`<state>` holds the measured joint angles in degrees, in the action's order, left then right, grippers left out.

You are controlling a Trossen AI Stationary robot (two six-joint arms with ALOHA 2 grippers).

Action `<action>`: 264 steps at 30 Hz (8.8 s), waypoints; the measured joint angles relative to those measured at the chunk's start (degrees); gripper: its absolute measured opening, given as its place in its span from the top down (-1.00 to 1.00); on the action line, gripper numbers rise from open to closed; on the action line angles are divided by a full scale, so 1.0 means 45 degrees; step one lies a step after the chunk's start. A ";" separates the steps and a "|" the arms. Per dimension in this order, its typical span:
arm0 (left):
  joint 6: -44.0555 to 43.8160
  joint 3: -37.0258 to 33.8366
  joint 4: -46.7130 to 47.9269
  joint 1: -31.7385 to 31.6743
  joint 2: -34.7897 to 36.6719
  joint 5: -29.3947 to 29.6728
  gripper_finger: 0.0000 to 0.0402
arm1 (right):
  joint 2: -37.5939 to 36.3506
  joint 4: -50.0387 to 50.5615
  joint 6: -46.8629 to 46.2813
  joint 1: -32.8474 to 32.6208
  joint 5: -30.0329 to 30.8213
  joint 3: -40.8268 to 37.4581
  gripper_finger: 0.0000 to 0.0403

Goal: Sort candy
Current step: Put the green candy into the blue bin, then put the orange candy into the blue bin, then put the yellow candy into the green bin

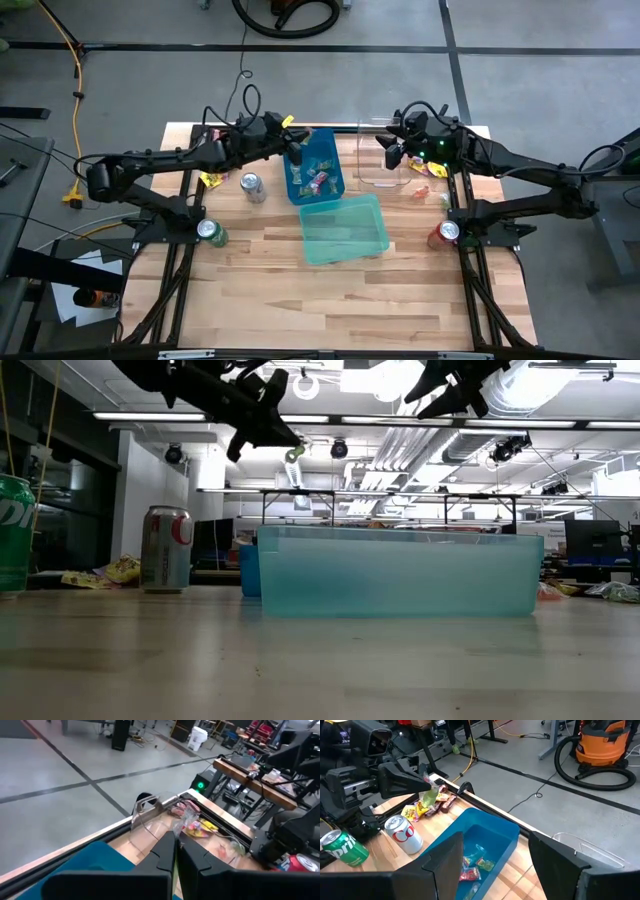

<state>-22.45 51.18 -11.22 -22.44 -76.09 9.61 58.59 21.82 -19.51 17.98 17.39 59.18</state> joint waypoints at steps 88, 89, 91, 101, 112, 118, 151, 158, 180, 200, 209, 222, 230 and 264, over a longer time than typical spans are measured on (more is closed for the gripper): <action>-0.1898 0.0005 0.0819 -0.1180 0.3507 -0.3679 -0.18 | -0.0957 0.2923 -1.8844 0.4386 -0.2075 -0.9388 0.24; -0.1989 0.0005 0.0817 -0.1180 0.3507 -0.3677 -0.18 | -0.0957 0.2967 -1.8650 0.4382 -0.2074 -0.9394 0.34; -0.2094 0.0005 0.0816 -0.1180 0.3507 -0.3677 -0.18 | -0.0959 0.3046 -1.8067 0.4376 -0.2051 -0.9403 0.57; -0.2344 0.0005 0.0811 -0.1180 0.3507 -0.3672 -0.18 | -0.1636 0.3612 -1.3915 0.4396 -0.0556 -0.8304 0.95; -0.2543 0.0005 0.0801 -0.1180 0.3507 -0.3662 -0.18 | -0.2324 0.3427 -0.8200 0.4387 0.2456 -0.2945 0.98; -0.2539 0.0005 0.0801 -0.1180 0.3507 -0.3661 -0.18 | -0.2003 0.1275 -0.4866 0.3857 0.2322 -0.0917 0.99; -0.2290 0.0005 0.0798 -0.1180 0.3507 -0.3623 -0.18 | 0.1234 -0.4940 0.0972 0.0278 -0.4458 -0.0685 1.00; -0.2299 0.0005 0.0764 -0.1180 0.3507 -0.3622 -0.18 | 0.2868 -0.6658 0.1107 -0.0143 -0.4920 -0.0680 1.00; -0.2608 0.0005 0.0131 -0.1176 0.3502 -0.3680 -0.18 | 0.8995 -0.6865 -0.0689 -0.0355 -0.4541 0.0376 0.19; -0.2432 0.0005 0.0160 -0.1179 0.3502 -0.3677 -0.18 | 0.4784 0.1821 0.2419 0.1732 -0.1989 0.2252 -0.13; -0.2310 0.0005 0.0146 -0.1180 0.3502 -0.3634 -0.18 | 0.0408 0.2897 -0.1429 0.2346 0.0591 -0.0983 -0.13; -0.2314 0.0005 0.0141 -0.1180 0.3502 -0.3628 -0.18 | -0.0244 0.3365 -0.4303 0.2761 0.2296 -0.1652 -0.13; -0.2538 0.0005 0.0140 -0.1180 0.3502 -0.3623 -0.18 | 0.1629 0.4484 -0.6795 0.6319 0.0410 -0.1651 -0.13; -0.2644 0.0005 0.0136 -0.1180 0.3502 -0.3725 -0.18 | 0.6473 0.4898 -0.6275 0.9110 -0.2923 -0.1666 0.54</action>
<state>-34.35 51.20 -10.61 -27.75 -60.34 -7.16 87.71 43.86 -47.74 58.97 4.23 51.68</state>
